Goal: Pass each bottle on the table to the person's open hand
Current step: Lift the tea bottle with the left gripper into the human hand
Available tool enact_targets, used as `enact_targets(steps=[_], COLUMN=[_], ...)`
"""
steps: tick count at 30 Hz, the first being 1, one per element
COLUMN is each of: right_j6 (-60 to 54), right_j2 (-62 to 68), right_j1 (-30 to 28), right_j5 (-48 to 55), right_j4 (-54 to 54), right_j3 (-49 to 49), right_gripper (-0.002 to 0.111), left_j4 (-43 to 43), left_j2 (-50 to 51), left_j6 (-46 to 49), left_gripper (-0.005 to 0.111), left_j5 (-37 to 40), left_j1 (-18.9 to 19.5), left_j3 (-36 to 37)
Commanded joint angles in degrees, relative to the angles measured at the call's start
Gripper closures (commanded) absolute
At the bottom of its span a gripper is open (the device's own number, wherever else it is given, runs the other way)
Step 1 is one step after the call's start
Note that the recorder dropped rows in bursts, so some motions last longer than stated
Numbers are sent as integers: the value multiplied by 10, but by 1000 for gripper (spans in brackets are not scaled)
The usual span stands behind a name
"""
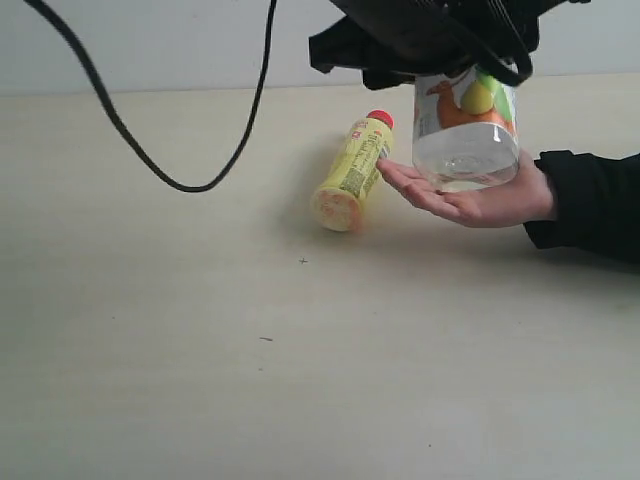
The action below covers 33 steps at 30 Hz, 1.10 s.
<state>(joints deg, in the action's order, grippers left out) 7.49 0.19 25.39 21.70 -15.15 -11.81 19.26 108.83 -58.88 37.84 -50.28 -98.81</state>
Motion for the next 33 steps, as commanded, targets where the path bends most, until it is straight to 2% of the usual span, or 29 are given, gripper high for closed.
enact_targets(steps=[1,12,19,23,27,33], right_j6=[1,1,1,1,1,1], right_j2=[-2,-2,-2,-2,-2,-2], right_j1=[-1,-1,-1,-1,-1,-1], right_j5=[-2,-2,-2,-2,-2,-2], right_j4=[0,0,0,0,0,0], right_j3=[1,1,1,1,1,1], right_gripper=[108,108,108,108,108,108], left_j4=[30,5,-13,-37,-50,-51], left_j2=[46,155,193,208,221,235], left_j6=[-44,-45,-48,-48,-48,-46], left_gripper=[107,107,107,107,107,107], left_j5=[1,3,-14,-50,-85,-84], left_j1=[-4,2,24,40,44,44], left_j3=[-35,-113,-115,-115,-115,-115])
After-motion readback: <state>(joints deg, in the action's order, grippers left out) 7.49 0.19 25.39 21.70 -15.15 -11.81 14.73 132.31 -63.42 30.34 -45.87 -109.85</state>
